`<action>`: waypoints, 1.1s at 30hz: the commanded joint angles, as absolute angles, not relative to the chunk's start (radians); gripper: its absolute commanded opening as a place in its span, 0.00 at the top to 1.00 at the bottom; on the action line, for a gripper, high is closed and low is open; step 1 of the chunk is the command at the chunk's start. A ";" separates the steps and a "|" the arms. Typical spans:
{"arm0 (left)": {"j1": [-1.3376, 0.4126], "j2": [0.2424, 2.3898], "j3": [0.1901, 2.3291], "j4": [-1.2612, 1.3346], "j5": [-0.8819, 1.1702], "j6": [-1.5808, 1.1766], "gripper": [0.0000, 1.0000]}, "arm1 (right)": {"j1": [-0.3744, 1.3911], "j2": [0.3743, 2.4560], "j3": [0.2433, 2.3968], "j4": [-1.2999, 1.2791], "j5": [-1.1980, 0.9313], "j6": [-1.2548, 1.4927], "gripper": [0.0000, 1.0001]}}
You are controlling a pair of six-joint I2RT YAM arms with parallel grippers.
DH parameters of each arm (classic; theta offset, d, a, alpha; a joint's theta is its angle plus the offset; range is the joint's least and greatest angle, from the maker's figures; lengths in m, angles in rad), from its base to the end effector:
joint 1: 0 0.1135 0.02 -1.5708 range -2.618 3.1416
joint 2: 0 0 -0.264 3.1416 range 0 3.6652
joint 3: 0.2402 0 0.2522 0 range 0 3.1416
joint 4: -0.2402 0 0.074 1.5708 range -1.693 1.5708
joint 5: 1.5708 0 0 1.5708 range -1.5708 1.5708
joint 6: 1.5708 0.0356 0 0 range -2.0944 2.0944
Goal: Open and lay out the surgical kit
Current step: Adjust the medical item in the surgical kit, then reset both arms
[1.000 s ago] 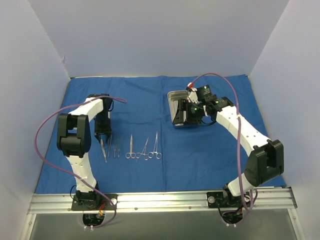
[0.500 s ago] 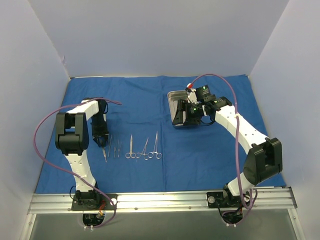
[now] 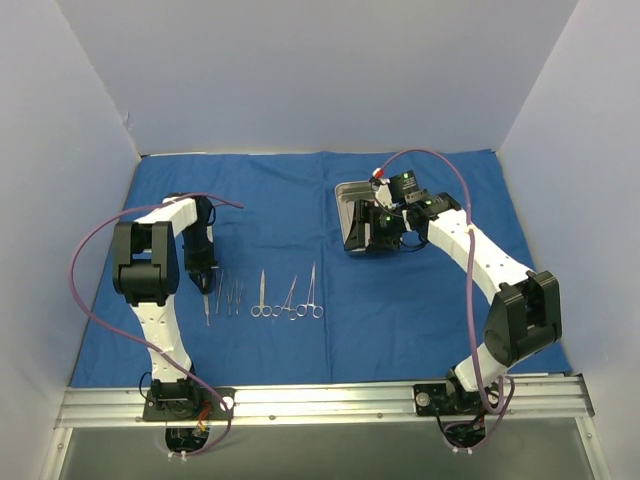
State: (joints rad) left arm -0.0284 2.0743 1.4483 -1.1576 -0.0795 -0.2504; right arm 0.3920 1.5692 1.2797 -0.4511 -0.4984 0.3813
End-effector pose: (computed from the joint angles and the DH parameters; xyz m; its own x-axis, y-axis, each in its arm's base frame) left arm 0.3579 -0.0073 0.1428 -0.9577 -0.2199 0.1854 -0.1984 0.9718 0.1275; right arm 0.3162 0.1491 0.2940 -0.8250 0.0127 -0.5650 -0.3820 0.7242 0.5740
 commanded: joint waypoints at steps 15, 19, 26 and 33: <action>-0.005 2.117 1.589 -1.157 -0.196 -0.209 0.66 | 0.385 1.614 1.339 -0.449 -0.509 0.385 0.37; -0.005 2.099 1.601 -1.161 -0.186 -0.212 0.48 | 0.385 1.609 1.344 -0.471 -0.489 0.380 0.34; -0.005 1.959 1.615 -1.157 -0.137 -0.245 0.06 | 0.387 1.582 1.289 -0.492 -0.377 0.382 0.00; -0.006 1.691 1.597 -1.103 -0.065 -0.307 0.06 | 0.390 1.507 1.171 -0.419 -0.391 0.423 0.00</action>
State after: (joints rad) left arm -0.0109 1.8339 1.5719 -1.1515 -0.1242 -0.2672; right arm 0.3916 1.5810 1.2114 -0.4477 -0.3931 0.4000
